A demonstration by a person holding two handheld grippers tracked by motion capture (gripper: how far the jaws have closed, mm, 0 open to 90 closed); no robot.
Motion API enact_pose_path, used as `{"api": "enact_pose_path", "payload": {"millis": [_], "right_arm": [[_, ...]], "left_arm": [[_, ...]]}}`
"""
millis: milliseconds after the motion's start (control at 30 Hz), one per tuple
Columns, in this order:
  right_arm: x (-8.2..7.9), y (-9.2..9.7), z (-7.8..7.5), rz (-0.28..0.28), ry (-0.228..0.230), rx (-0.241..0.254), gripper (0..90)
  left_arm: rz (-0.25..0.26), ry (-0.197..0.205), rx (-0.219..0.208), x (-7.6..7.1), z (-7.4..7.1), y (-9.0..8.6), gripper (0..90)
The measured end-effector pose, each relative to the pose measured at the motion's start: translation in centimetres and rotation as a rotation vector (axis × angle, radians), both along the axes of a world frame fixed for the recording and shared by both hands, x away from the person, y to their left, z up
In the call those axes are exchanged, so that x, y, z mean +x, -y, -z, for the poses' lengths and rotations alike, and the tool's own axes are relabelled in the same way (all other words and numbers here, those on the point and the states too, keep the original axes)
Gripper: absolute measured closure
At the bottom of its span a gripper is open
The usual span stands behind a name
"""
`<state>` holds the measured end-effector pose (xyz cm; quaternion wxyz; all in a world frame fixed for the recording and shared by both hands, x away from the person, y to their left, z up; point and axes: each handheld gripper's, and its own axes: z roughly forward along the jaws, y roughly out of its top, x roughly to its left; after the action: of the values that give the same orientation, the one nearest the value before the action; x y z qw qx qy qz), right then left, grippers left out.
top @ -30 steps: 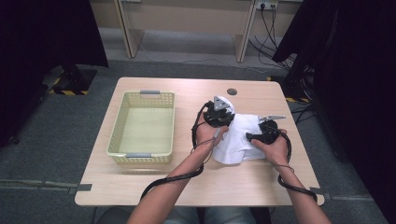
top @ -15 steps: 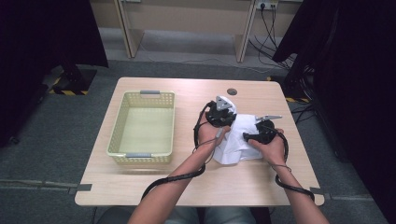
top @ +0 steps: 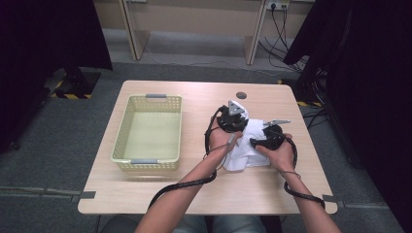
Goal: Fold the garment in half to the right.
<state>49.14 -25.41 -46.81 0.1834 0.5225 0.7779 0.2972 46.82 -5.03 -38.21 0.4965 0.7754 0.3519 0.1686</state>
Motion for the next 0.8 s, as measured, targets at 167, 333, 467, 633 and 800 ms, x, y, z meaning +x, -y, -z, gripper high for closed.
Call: {"api": "enact_pose_path", "payload": {"millis": [167, 333, 467, 633, 800], "right_arm": [[0.0, -0.2, 0.0, -0.005, 0.002, 0.0, 22.8], [0.0, -0.6, 0.0, -0.016, 0.0, 0.0, 23.0], [0.0, -0.9, 0.0, -0.022, 0.001, 0.001, 23.0], [0.0, -1.1, -0.1, -0.046, -0.012, 0.0, 23.4], [-0.2, -0.6, -1.2, -0.075, 0.013, 0.043, 24.2]], "left_arm": [[0.001, -0.003, 0.001, 0.0, 0.2, 0.2, 84.7], [-0.003, -0.005, 0.006, 0.2, 0.3, 0.4, 84.6], [-0.004, -0.009, 0.011, 0.3, 0.6, 0.5, 84.6], [-0.004, -0.018, 0.02, 0.4, 1.0, 0.6, 84.6], [-0.007, -0.028, 0.021, 0.7, 1.5, 0.6, 84.5]]}}
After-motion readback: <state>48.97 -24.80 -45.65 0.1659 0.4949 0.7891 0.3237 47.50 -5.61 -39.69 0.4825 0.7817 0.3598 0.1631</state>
